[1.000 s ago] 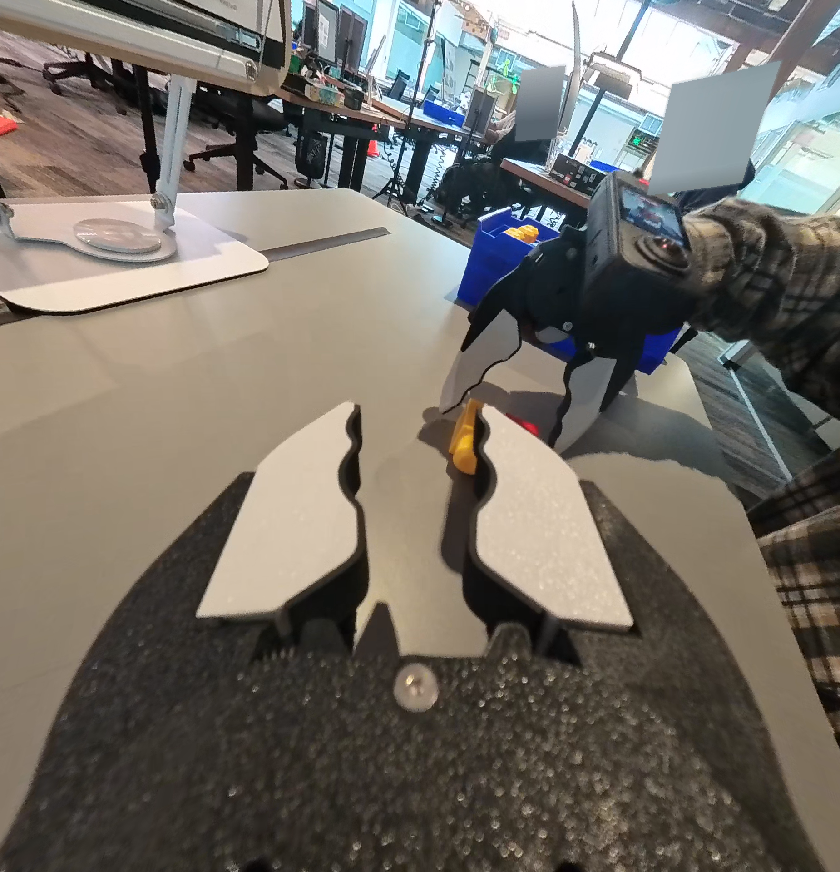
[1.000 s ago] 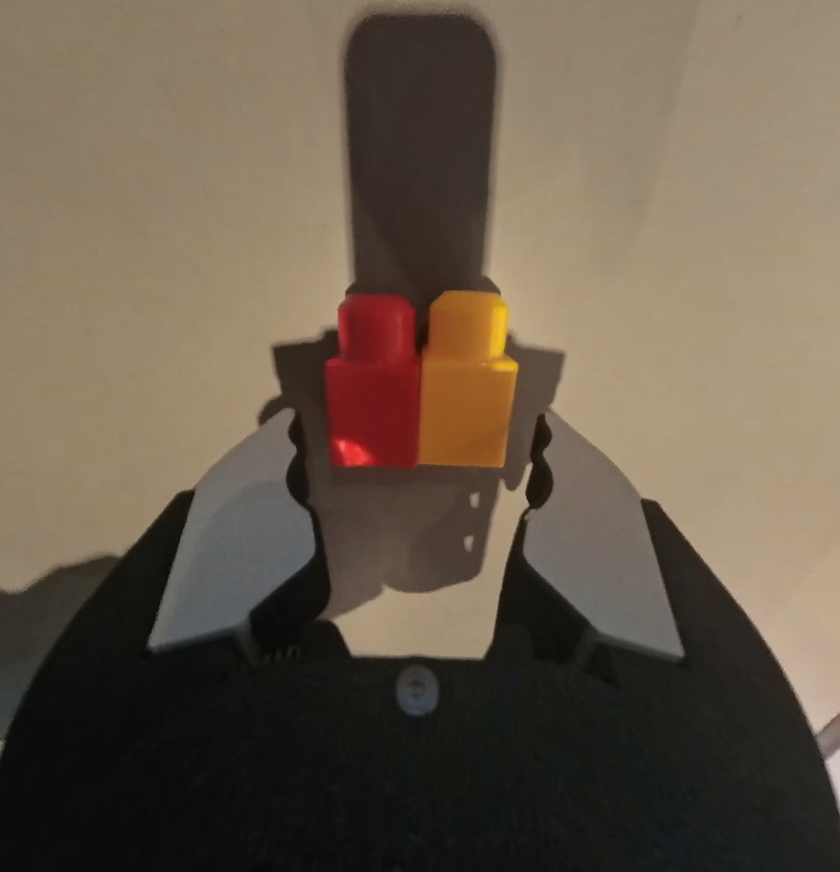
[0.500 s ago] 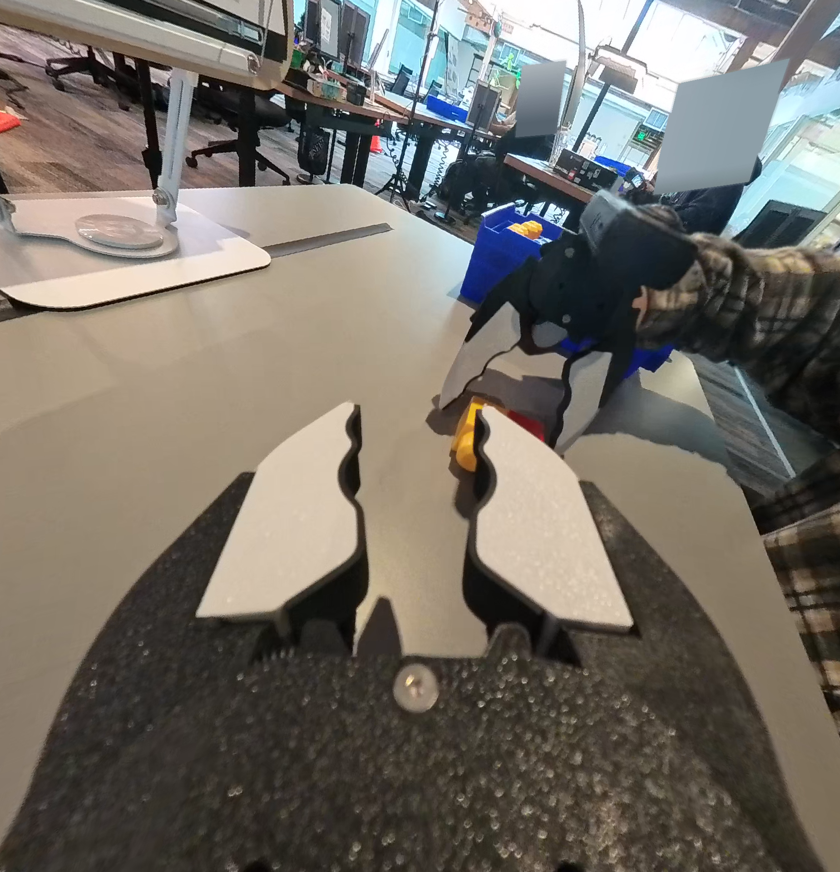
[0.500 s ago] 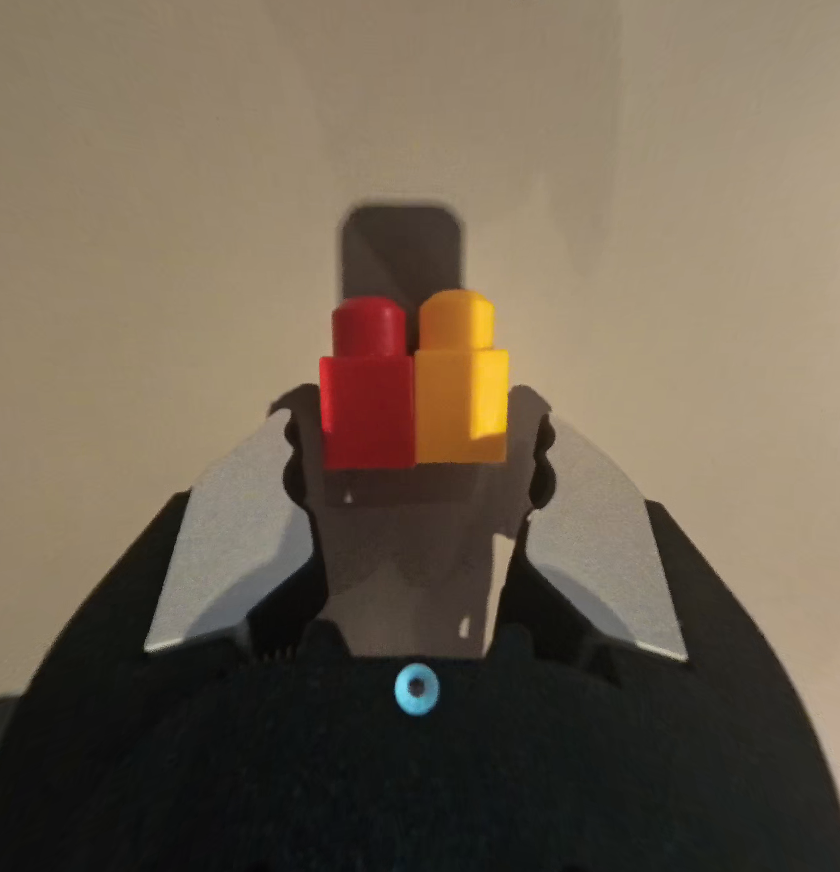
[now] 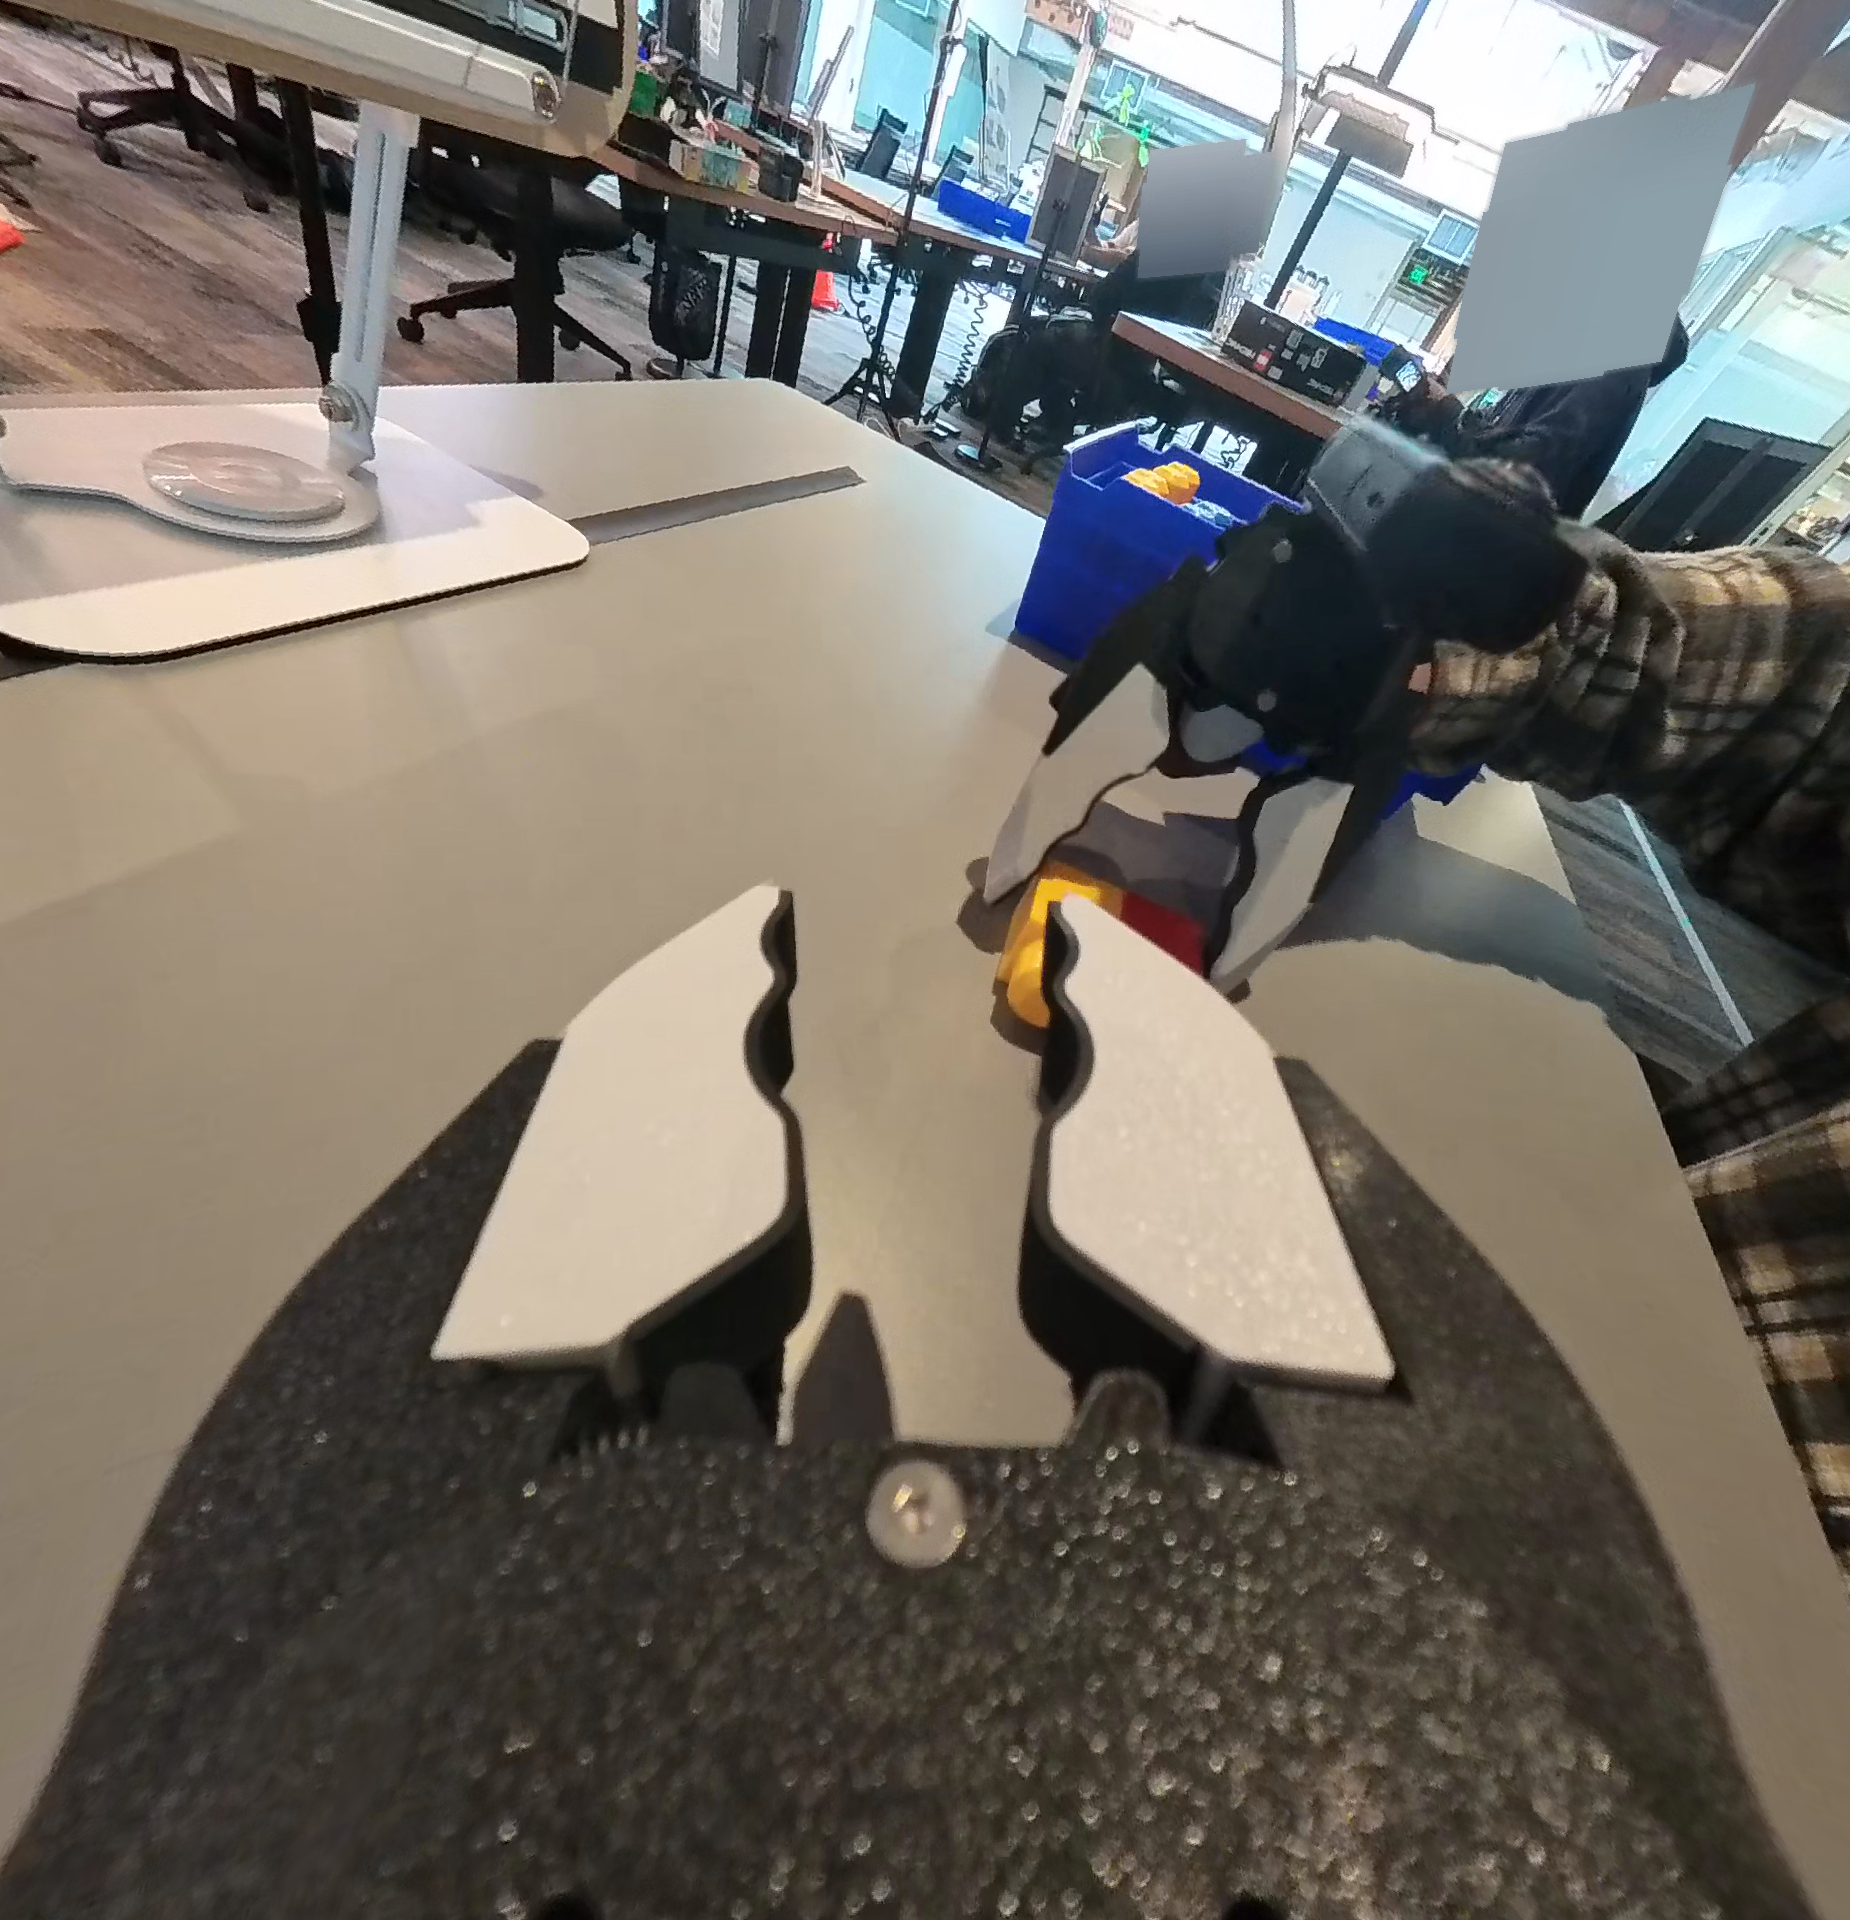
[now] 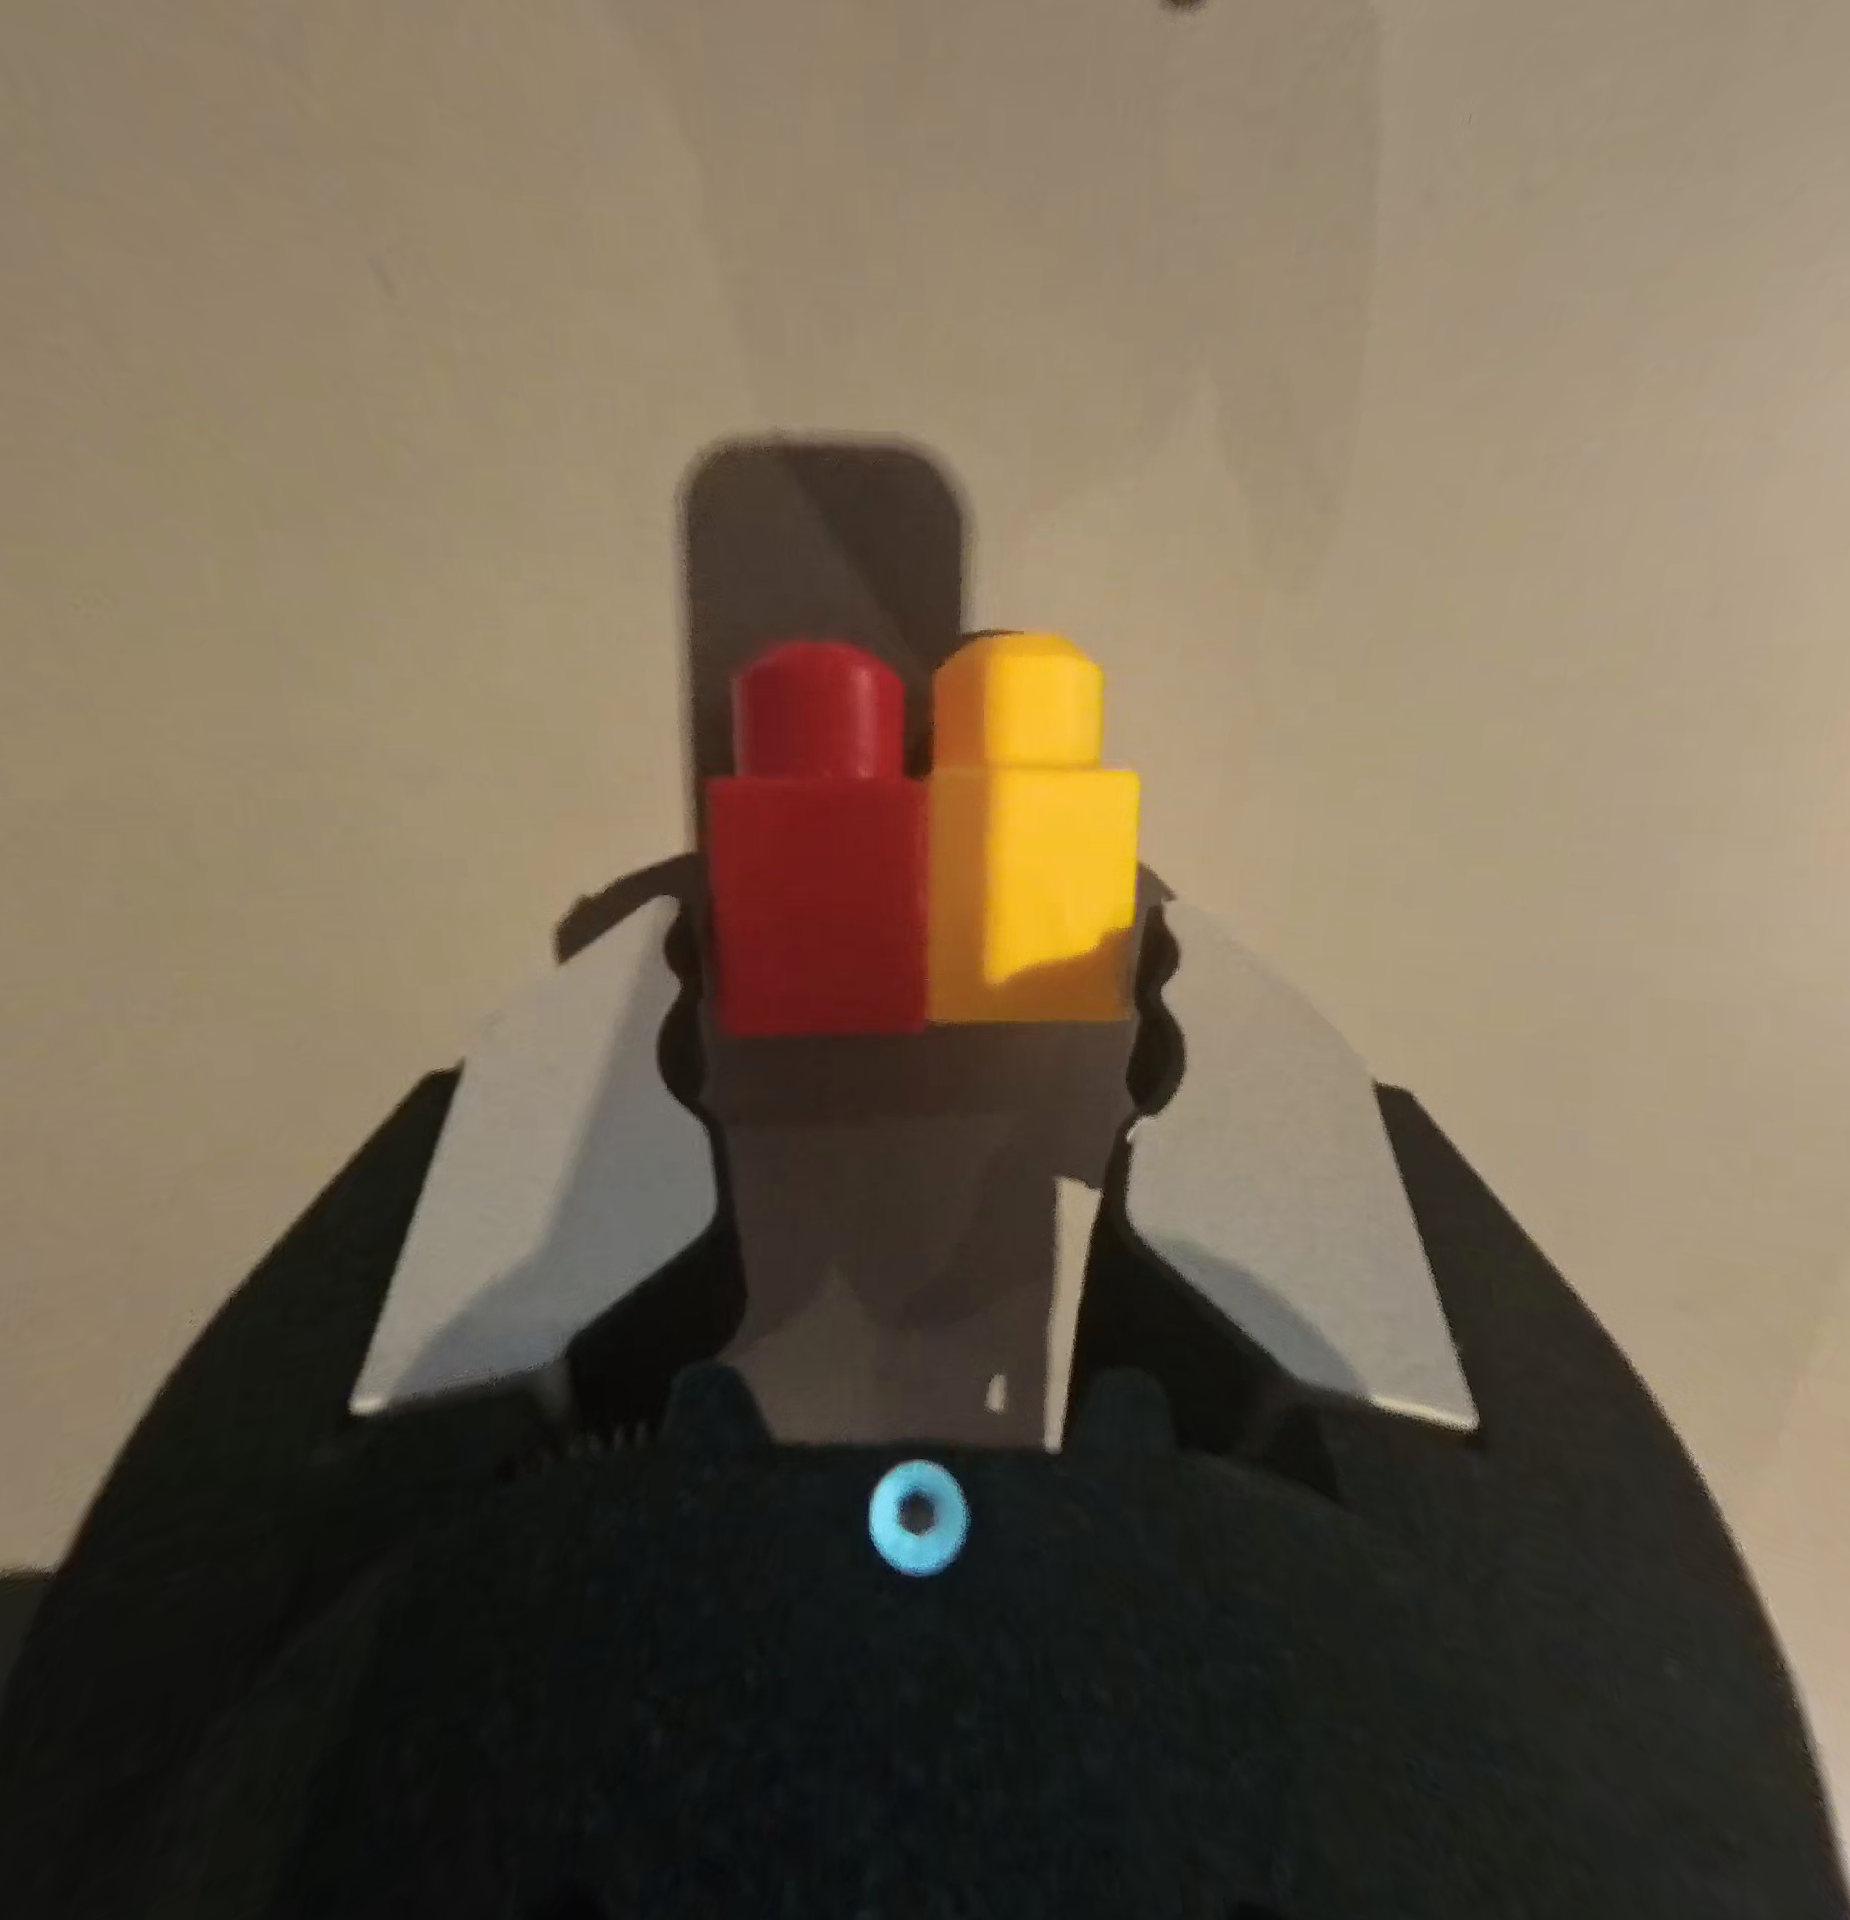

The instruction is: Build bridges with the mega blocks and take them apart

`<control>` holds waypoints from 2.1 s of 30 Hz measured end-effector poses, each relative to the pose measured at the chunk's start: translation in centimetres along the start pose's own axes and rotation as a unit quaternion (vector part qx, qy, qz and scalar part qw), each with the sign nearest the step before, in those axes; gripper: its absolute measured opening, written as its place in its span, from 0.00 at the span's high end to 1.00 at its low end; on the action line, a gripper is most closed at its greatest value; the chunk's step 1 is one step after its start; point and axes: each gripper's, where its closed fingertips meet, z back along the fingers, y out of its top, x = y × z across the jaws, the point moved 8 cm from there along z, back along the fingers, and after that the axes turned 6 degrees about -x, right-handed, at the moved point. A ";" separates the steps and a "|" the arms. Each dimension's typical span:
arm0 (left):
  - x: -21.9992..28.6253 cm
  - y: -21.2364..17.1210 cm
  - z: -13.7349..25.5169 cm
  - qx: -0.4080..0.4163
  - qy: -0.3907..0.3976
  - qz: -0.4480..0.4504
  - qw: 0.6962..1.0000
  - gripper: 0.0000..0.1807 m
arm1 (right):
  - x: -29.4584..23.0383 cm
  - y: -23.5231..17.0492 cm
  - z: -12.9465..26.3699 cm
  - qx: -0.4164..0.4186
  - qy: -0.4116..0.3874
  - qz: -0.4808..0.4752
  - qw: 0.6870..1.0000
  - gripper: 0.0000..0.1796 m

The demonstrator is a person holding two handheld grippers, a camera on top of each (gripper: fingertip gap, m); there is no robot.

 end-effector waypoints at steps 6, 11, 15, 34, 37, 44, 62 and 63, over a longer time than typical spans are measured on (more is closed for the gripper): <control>0.0 0.1 0.1 0.003 0.000 0.000 1.000 0.75 | -0.1 0.1 -0.2 -0.014 0.004 -0.001 1.000 0.58; 0.0 0.0 0.0 0.001 -0.001 0.000 1.000 0.75 | -0.1 0.1 -0.2 -0.020 0.004 -0.002 1.000 0.58; 0.1 0.0 -0.1 -0.001 -0.001 0.000 1.000 0.75 | -0.1 0.2 -0.1 -0.028 0.004 -0.001 1.000 0.59; 0.1 0.3 0.3 0.013 0.001 -0.006 1.000 0.74 | -0.1 -0.4 2.8 -0.005 -0.048 -0.040 0.998 0.59; 0.2 0.3 0.2 0.016 -0.001 -0.009 1.000 0.73 | -0.5 -0.7 3.1 0.008 -0.060 -0.079 0.995 0.59; 1.0 0.6 0.4 0.031 -0.001 -0.012 0.999 0.72 | -1.9 -1.6 3.1 0.037 -0.067 -0.120 0.990 0.58; 3.7 5.1 29.9 -0.122 0.347 -0.014 0.930 0.69 | -3.5 -1.6 4.1 0.079 -0.067 -0.102 0.989 0.58; 2.7 4.8 32.0 -0.150 0.361 -0.006 0.920 0.69 | -3.6 -1.4 4.1 0.082 -0.067 -0.099 0.989 0.58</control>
